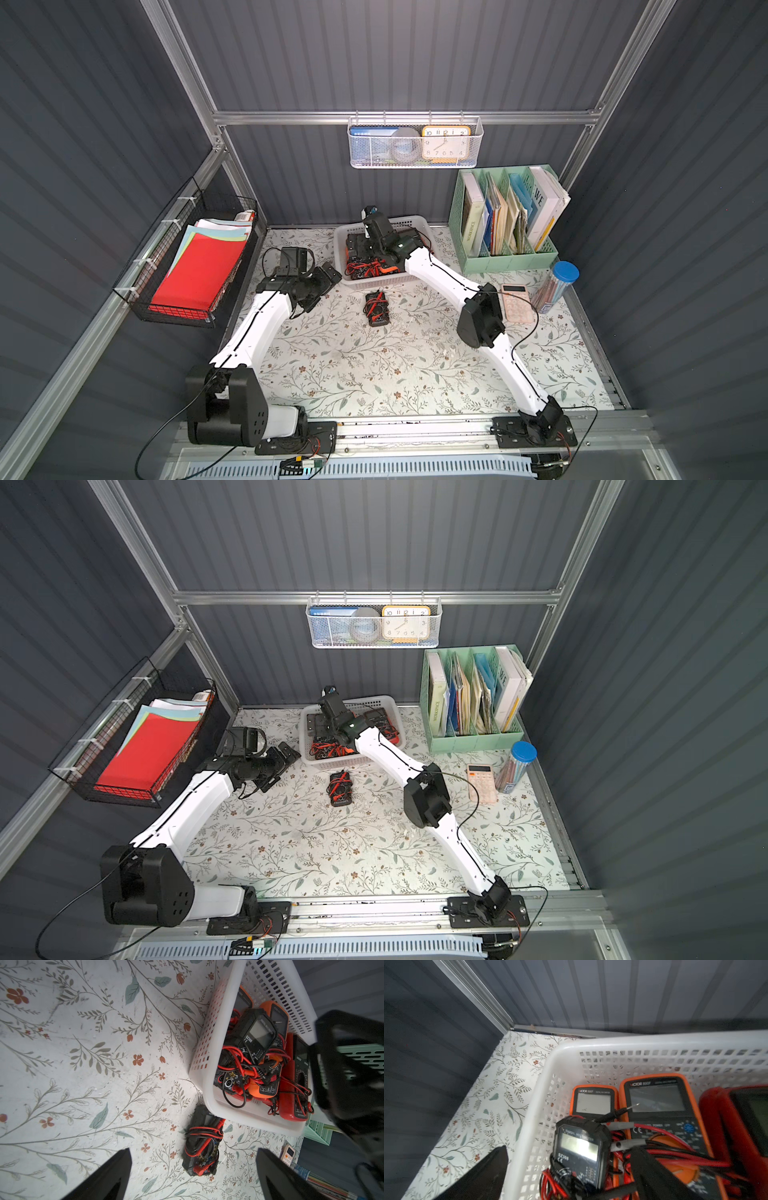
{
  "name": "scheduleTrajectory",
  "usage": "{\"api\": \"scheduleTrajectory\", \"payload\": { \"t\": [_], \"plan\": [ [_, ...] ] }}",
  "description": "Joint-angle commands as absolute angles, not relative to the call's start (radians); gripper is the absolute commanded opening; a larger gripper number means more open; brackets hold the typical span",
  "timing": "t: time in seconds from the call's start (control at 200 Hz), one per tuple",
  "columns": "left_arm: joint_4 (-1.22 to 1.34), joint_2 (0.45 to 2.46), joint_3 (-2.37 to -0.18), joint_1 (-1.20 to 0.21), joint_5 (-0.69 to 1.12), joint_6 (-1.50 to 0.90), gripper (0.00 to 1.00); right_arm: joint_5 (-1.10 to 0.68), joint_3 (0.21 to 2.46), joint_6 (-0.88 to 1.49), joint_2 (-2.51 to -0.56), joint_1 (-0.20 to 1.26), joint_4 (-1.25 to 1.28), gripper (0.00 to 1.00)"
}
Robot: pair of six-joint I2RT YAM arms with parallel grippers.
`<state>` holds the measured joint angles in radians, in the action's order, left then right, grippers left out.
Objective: Put the multimeter into the basket
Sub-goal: Place the multimeter in the basket, then move the multimeter to the center of the board.
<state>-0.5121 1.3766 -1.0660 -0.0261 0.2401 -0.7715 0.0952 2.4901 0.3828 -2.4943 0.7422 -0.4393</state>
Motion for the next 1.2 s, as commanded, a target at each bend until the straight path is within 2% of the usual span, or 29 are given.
{"api": "scheduleTrajectory", "payload": {
  "t": [0.0,0.18,0.4,0.585,0.8,1.191],
  "plan": [
    [-0.518,1.347,-1.071,-0.021,0.225,-0.735,0.99,0.110,2.440,0.368,-2.388,0.749,-0.439,0.98],
    [-0.518,1.316,-1.043,-0.024,0.260,-0.720,0.99,0.129,2.280,0.384,-2.241,0.764,-0.485,0.98],
    [-0.546,1.252,-0.961,-0.043,0.269,-0.702,0.99,0.119,1.960,0.448,-2.045,0.779,-0.469,0.98],
    [-0.523,1.219,-0.881,-0.093,0.248,-0.740,0.99,0.119,1.751,0.497,-1.952,0.794,-0.469,0.98],
    [-0.499,1.208,-0.832,-0.154,0.204,-0.781,0.99,0.102,1.618,0.554,-1.956,0.823,-0.464,0.98],
    [-0.519,1.196,-0.819,-0.158,0.135,-0.804,0.99,0.089,1.650,0.589,-2.094,0.861,-0.489,0.99]
  ]
}}
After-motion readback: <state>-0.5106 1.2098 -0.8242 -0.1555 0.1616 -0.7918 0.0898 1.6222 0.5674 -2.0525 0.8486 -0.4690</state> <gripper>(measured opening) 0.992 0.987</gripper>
